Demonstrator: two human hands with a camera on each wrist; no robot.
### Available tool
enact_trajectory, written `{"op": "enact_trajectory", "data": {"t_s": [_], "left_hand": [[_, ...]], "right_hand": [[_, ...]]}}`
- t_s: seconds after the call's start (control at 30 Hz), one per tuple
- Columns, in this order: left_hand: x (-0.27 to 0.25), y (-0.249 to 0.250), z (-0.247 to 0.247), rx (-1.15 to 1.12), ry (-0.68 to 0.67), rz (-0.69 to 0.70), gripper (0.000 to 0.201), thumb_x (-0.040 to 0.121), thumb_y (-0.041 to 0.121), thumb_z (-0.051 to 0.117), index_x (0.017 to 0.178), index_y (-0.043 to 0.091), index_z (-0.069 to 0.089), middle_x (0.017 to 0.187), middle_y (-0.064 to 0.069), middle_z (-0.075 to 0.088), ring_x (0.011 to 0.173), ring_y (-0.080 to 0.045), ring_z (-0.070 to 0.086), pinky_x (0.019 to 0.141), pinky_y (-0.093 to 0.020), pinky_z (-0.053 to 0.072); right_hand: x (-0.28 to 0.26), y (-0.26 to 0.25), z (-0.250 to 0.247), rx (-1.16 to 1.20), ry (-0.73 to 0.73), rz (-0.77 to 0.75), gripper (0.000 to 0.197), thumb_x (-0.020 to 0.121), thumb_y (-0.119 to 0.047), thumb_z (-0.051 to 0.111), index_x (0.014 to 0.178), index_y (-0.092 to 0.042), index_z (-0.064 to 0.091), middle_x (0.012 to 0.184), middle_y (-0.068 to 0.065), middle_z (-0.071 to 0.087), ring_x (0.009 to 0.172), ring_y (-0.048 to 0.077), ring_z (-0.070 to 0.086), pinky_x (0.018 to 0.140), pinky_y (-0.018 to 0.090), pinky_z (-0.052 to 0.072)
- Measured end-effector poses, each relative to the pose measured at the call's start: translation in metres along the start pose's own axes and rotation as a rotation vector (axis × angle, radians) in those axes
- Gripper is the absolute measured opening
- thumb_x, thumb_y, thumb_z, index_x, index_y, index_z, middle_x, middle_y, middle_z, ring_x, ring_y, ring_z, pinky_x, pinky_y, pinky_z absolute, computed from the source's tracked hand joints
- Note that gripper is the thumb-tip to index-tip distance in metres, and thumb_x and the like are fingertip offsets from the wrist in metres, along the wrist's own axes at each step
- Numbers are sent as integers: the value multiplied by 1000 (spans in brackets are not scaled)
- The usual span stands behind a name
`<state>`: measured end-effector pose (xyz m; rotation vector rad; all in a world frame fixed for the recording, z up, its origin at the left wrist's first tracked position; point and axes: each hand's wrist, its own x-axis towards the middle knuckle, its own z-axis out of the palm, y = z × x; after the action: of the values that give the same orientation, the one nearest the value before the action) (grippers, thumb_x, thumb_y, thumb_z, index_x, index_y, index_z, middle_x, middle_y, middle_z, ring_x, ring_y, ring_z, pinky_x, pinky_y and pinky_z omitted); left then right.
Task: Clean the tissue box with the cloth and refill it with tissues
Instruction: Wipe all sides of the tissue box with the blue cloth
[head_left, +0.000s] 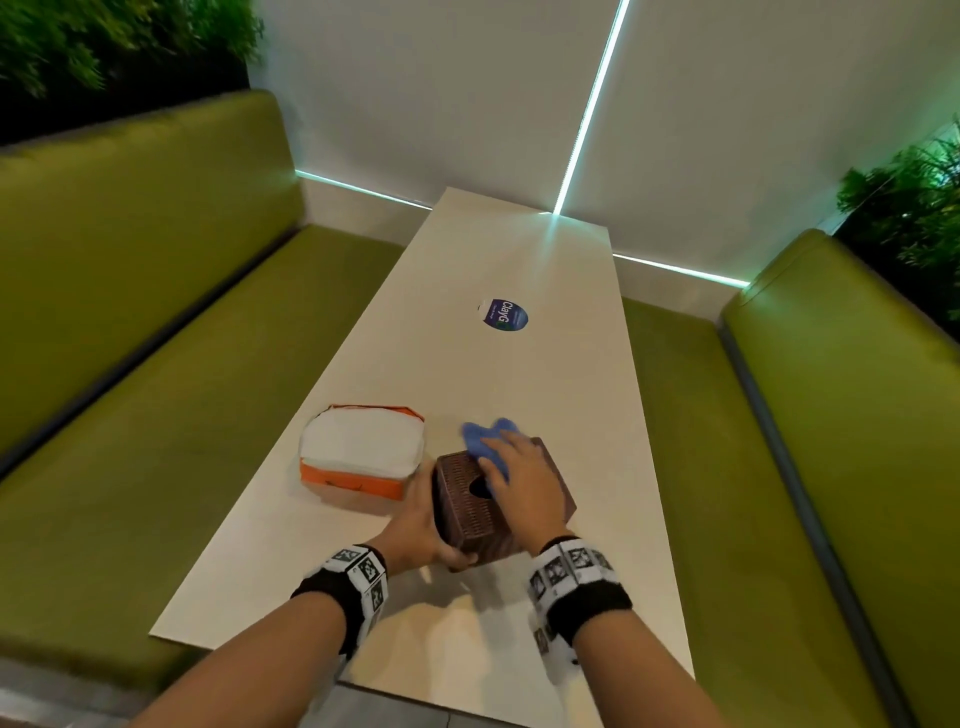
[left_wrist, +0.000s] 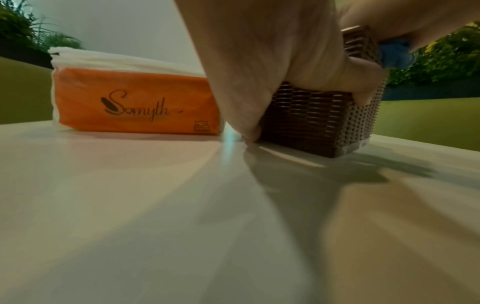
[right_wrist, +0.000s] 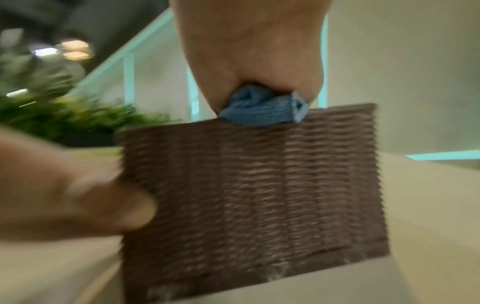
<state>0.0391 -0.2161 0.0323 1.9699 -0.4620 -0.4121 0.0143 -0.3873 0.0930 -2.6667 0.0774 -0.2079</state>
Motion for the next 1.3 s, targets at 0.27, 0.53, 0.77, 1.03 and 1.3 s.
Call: {"op": "enact_trajectory", "data": {"t_s": [0.27, 0.53, 0.77, 1.03, 1.3], "left_hand": [[8, -17, 7, 37, -23, -108, 102, 50, 36, 90, 131, 20, 31, 124, 0, 45, 111, -3, 49, 97, -14, 42], [4, 1, 1, -70, -2, -145, 111, 57, 47, 86, 143, 14, 23, 140, -8, 38, 126, -16, 41, 110, -30, 35], [7, -11, 7, 14, 1, -56, 140, 33, 49, 93, 141, 35, 5, 140, -3, 26, 135, -22, 35, 112, -44, 38], [10, -11, 4, 13, -13, 20, 139, 35, 46, 89, 144, 20, 7, 137, 1, 25, 134, -18, 30, 115, -33, 31], [9, -6, 7, -70, -43, 64, 119, 36, 59, 90, 129, 45, 17, 129, 10, 38, 128, -13, 41, 109, -22, 35]], "right_hand": [[-56, -24, 14, 45, 237, 190, 28, 96, -24, 56, 122, -13, 62, 130, 7, 58, 122, 24, 55, 100, 24, 40], [-13, -24, 16, -13, -1, -69, 37, 96, -11, 49, 132, -16, 57, 150, 2, 43, 145, 20, 27, 117, 23, 11], [-2, -4, -6, 0, 140, 168, 34, 92, -15, 53, 125, -20, 61, 137, 2, 54, 130, 23, 47, 103, 33, 42], [-9, 14, -14, -61, 70, 8, 33, 100, -29, 46, 131, -27, 57, 142, -1, 52, 131, 20, 46, 105, 31, 36], [-29, -55, 16, 12, 88, 8, 28, 85, -22, 69, 113, -18, 70, 125, 1, 66, 119, 21, 60, 97, 27, 48]]}}
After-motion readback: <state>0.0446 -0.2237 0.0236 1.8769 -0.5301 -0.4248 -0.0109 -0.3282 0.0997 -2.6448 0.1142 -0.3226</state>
